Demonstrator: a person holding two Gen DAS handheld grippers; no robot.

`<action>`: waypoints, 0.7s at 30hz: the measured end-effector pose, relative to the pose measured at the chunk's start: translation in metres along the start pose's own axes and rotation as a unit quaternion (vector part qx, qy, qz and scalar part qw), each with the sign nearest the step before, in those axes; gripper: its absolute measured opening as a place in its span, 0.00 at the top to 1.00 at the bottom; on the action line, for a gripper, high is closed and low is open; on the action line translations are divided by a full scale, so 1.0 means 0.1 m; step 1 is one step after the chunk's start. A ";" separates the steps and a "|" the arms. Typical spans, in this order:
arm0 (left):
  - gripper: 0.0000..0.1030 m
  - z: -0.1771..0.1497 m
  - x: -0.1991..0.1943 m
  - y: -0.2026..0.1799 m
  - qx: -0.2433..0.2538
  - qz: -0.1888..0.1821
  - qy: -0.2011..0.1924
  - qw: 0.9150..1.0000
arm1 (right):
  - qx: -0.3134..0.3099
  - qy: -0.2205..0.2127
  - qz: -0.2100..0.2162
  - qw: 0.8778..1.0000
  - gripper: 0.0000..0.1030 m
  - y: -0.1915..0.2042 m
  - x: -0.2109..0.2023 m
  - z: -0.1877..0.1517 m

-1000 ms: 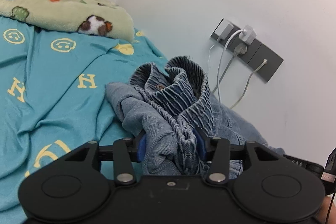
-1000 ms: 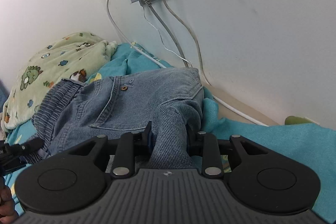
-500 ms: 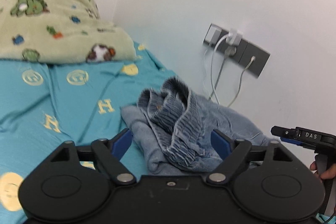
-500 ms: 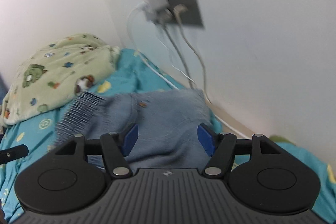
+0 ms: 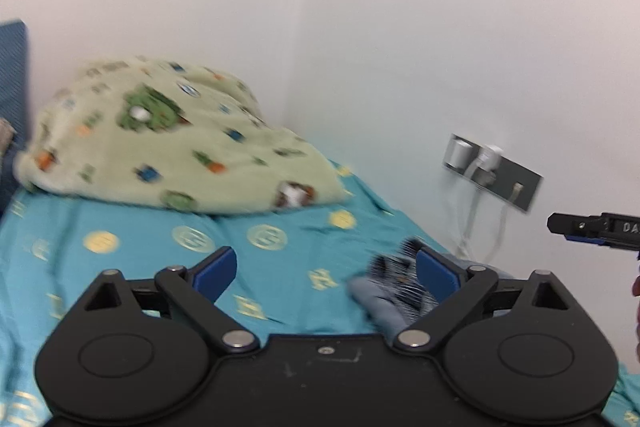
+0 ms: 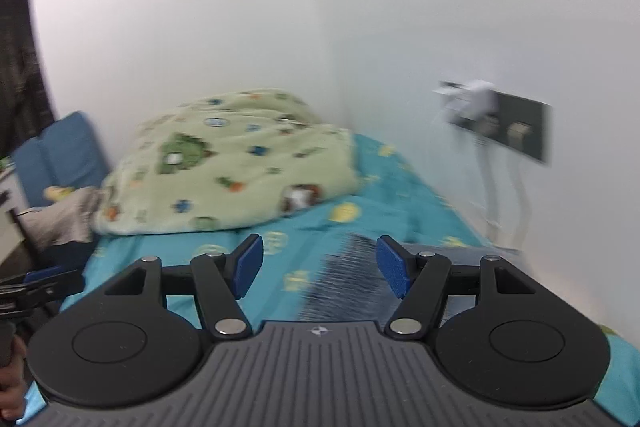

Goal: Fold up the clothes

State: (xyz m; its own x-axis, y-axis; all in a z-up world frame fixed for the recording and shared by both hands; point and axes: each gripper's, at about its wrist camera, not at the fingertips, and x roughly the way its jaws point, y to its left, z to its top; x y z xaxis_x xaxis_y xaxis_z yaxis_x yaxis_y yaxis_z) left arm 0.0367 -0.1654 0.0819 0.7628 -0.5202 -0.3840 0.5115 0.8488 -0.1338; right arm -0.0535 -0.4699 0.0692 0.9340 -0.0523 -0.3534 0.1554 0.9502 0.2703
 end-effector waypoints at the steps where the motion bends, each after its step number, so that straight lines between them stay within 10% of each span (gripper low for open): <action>1: 0.05 0.02 -0.09 0.07 0.001 0.011 -0.006 1.000 | -0.005 -0.002 0.013 1.000 0.36 0.14 0.01 0.02; 21: 0.00 -0.32 -0.71 1.16 -0.001 0.161 -0.031 0.986 | -0.082 -0.009 0.127 0.988 0.27 1.90 0.74 -0.55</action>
State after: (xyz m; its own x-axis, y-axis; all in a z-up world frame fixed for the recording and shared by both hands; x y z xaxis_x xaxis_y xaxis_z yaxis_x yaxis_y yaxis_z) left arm 0.0296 -0.0267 0.0642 0.9081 -0.2283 -0.3510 0.2379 0.9712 -0.0162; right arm 0.0278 -0.2766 0.0452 0.9417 0.1907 -0.2771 -0.1380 0.9703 0.1989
